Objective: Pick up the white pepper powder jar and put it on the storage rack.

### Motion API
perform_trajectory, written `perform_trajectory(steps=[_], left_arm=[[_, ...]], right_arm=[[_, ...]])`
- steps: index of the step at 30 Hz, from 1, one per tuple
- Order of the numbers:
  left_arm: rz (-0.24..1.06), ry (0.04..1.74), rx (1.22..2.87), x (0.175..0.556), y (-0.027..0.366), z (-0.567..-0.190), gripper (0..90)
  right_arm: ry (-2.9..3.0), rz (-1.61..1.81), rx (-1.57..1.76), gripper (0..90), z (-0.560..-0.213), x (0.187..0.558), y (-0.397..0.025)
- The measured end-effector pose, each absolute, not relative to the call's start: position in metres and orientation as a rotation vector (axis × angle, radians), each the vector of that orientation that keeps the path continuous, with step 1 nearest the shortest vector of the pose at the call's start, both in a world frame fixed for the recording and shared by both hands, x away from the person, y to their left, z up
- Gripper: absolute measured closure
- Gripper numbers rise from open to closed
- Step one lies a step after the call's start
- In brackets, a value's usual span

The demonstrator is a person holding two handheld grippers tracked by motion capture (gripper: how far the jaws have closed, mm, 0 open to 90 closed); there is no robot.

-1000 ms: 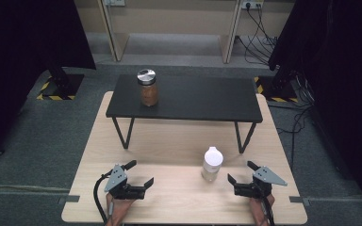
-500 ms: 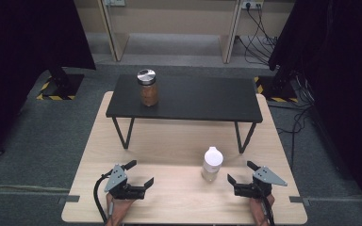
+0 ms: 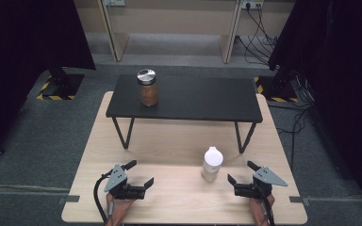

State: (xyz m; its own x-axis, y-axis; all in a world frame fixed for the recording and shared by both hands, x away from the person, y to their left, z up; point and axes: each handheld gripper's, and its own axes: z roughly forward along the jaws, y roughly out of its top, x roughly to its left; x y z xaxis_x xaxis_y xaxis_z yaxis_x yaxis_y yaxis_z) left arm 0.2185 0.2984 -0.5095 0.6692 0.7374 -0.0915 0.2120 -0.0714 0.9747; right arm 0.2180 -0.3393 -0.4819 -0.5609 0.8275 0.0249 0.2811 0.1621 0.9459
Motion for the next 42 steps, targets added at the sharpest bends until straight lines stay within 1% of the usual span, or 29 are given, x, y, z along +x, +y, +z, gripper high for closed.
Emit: perform_trajectory(steps=[25,28,36,42], left_arm=[[0.520,0.796,1.624,0.218,0.298,-0.509,1.1],[0.519,0.799,1.622,0.218,0.298,-0.509,1.1],[0.520,0.801,1.621,0.218,0.298,-0.509,1.1],[0.521,0.799,1.624,0.218,0.298,-0.509,1.2]], right_arm=[[1.943,1.465,0.968,1.2,-0.485,0.218,-0.344],[1.948,1.527,0.948,1.3,-0.485,0.219,-0.346],[1.988,1.509,0.918,1.3,-0.476,0.217,-0.327],[1.980,1.558,0.915,1.3,-0.475,0.215,-0.320]])
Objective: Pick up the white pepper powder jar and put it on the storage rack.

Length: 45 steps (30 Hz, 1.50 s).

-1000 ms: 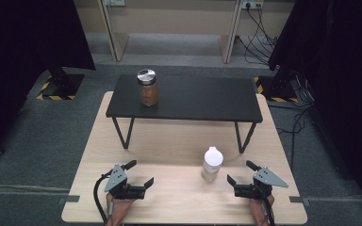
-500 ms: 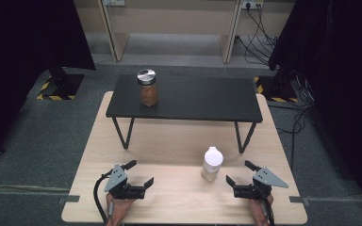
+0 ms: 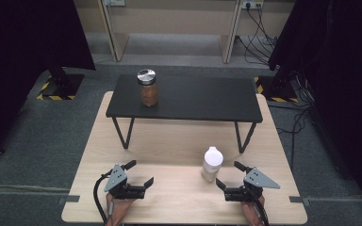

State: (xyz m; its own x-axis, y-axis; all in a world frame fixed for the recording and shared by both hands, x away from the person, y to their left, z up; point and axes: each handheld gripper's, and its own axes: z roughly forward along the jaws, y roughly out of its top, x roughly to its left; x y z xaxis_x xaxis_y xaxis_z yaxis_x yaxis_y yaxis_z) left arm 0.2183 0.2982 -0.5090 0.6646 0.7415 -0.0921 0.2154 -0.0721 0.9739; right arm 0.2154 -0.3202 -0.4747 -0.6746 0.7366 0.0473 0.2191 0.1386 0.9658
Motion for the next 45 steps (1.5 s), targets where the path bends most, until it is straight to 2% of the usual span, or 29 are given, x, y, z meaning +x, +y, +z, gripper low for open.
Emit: perform_trajectory(steps=[31,45], left_arm=[[0.521,0.798,1.628,0.219,0.298,-0.509,1.4],[0.520,0.797,1.628,0.219,0.298,-0.509,1.4]], right_arm=[[1.973,1.533,0.887,0.8,-0.475,0.220,-0.287],[1.957,1.488,0.922,5.1,-0.476,0.230,-0.274]])
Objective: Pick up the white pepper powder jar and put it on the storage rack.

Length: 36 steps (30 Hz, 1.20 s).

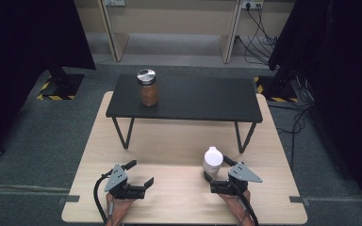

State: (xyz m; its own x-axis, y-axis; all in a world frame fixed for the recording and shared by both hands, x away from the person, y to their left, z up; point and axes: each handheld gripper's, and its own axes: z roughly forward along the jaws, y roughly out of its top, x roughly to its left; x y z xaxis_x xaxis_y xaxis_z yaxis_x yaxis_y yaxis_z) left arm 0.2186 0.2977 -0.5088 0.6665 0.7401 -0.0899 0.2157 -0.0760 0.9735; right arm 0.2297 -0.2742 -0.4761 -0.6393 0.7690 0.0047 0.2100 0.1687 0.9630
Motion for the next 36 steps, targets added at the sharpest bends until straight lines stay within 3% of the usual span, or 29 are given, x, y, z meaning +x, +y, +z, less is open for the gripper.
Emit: perform_trajectory(steps=[19,31,36], left_arm=[[0.517,0.797,1.627,0.219,0.298,-0.509,1.5],[0.516,0.800,1.626,0.219,0.298,-0.509,1.5],[0.516,0.800,1.627,0.219,0.298,-0.509,1.6]], right_arm=[[1.958,1.442,0.956,12.8,-0.477,0.238,-0.261],[1.957,1.447,0.938,28.3,-0.479,0.239,-0.257],[1.954,1.449,0.939,30.2,-0.478,0.238,-0.257]])
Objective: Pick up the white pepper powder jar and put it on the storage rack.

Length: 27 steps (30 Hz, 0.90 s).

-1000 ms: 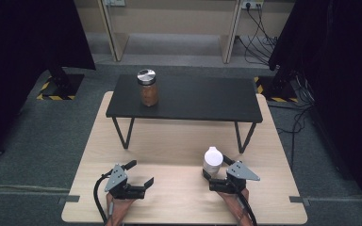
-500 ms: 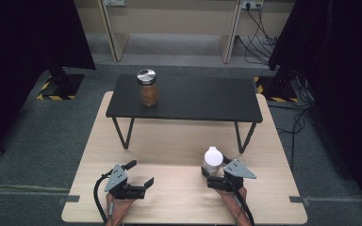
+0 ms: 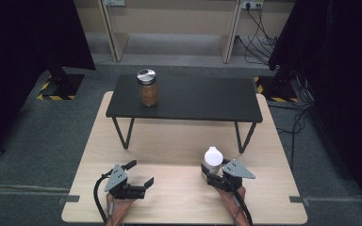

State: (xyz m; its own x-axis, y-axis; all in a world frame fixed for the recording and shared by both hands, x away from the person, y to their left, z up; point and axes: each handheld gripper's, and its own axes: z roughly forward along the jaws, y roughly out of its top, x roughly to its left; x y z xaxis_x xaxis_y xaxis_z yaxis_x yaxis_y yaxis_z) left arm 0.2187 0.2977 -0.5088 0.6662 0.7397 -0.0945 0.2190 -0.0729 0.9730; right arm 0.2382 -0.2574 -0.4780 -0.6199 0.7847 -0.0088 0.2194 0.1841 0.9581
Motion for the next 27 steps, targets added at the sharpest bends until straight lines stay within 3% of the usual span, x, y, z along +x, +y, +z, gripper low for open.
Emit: perform_trajectory(steps=[27], left_arm=[[0.514,0.798,1.630,0.219,0.298,-0.509,1.6]], right_arm=[[1.964,1.450,0.958,30.6,-0.456,0.234,-0.262]])
